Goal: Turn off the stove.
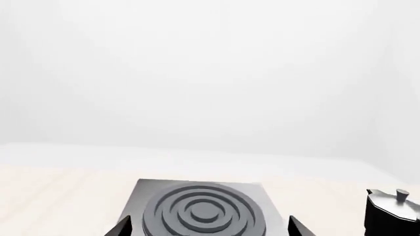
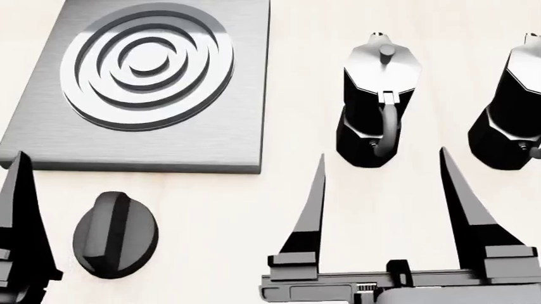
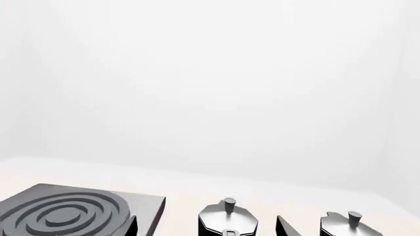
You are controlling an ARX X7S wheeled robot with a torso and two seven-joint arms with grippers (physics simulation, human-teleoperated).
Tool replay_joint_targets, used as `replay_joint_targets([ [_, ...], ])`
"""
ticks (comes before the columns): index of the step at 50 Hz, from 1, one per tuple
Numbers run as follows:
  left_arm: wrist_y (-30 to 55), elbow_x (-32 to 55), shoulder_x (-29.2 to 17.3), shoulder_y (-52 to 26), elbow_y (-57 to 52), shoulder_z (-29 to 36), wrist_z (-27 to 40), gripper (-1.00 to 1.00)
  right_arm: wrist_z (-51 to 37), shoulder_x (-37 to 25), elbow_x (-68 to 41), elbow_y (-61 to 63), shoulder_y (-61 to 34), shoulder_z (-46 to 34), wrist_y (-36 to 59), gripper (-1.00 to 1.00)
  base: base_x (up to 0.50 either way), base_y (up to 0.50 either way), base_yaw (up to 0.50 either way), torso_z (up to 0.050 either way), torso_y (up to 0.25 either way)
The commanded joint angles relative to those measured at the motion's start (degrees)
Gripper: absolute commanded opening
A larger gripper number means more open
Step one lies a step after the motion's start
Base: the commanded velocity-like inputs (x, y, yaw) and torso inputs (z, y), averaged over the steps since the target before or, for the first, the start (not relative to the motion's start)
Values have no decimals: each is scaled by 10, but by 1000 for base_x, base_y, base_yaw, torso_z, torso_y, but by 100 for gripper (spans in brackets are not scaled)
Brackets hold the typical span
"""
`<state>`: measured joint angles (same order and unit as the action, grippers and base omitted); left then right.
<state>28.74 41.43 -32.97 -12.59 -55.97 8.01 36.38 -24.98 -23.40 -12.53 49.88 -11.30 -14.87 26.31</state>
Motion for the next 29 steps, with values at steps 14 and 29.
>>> replay_joint_targets([
  [14, 21, 73, -18, -66, -30, -2, 46, 100, 6, 5, -23, 7, -71, -4, 47, 100, 0, 0, 0, 0, 0],
  [29, 13, 99, -38, -97, -31, 5, 73, 100, 5, 6, -33, 16, -104, -4, 71, 100, 0, 0, 0, 0, 0],
])
